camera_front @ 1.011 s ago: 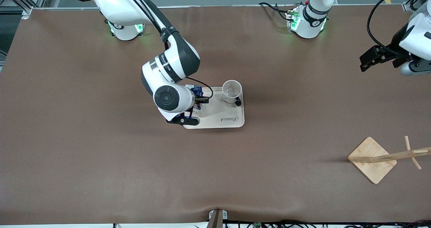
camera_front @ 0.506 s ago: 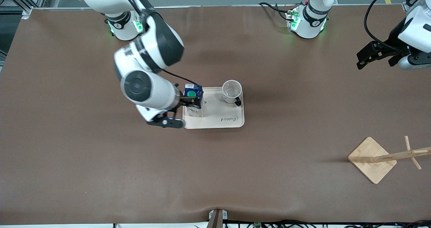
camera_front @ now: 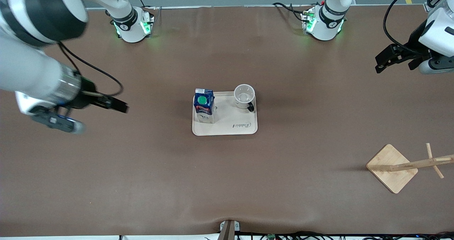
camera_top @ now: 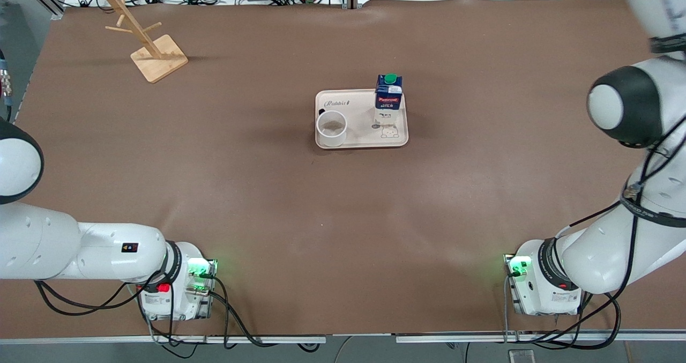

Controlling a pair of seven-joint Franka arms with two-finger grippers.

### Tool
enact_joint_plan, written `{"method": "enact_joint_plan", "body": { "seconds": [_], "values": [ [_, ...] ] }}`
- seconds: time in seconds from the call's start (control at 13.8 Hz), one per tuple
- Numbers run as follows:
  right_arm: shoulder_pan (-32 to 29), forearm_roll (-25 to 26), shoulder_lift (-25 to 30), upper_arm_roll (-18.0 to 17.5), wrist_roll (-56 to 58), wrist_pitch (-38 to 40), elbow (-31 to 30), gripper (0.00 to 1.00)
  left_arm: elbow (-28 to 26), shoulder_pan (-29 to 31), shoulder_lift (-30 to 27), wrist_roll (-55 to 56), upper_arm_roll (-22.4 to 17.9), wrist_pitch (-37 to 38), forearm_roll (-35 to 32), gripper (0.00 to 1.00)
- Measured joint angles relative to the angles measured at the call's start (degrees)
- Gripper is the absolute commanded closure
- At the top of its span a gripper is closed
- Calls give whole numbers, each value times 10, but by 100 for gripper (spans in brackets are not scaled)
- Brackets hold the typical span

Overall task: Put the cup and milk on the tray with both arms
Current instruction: 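Release the milk carton on the tray and raise the right gripper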

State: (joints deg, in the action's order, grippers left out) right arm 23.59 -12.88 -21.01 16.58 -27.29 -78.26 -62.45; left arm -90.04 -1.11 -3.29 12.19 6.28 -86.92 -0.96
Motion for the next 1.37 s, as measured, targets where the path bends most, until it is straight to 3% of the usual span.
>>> {"method": "enact_joint_plan", "body": {
  "seconds": [0.36, 0.65, 0.72, 0.94, 1.37],
  "values": [
    [-79, 56, 95, -15, 111, 23, -79, 0, 0, 1, 0, 0, -1, 10, 0, 0],
    [-199, 110, 164, -133, 156, 14, -155, 0, 0, 1, 0, 0, 0, 11, 0, 0],
    [-216, 112, 177, -147, 187, 11, -168, 0, 0, 1, -1, 0, 0, 11, 0, 0],
    [-238, 116, 211, -152, 275, 10, -193, 0, 0, 1, -1, 0, 1, 17, 0, 0],
    [-241, 122, 221, -156, 290, 5, -229, 0, 14, 10, -2, 6, -1, 22, 0, 0]
  ]
}}
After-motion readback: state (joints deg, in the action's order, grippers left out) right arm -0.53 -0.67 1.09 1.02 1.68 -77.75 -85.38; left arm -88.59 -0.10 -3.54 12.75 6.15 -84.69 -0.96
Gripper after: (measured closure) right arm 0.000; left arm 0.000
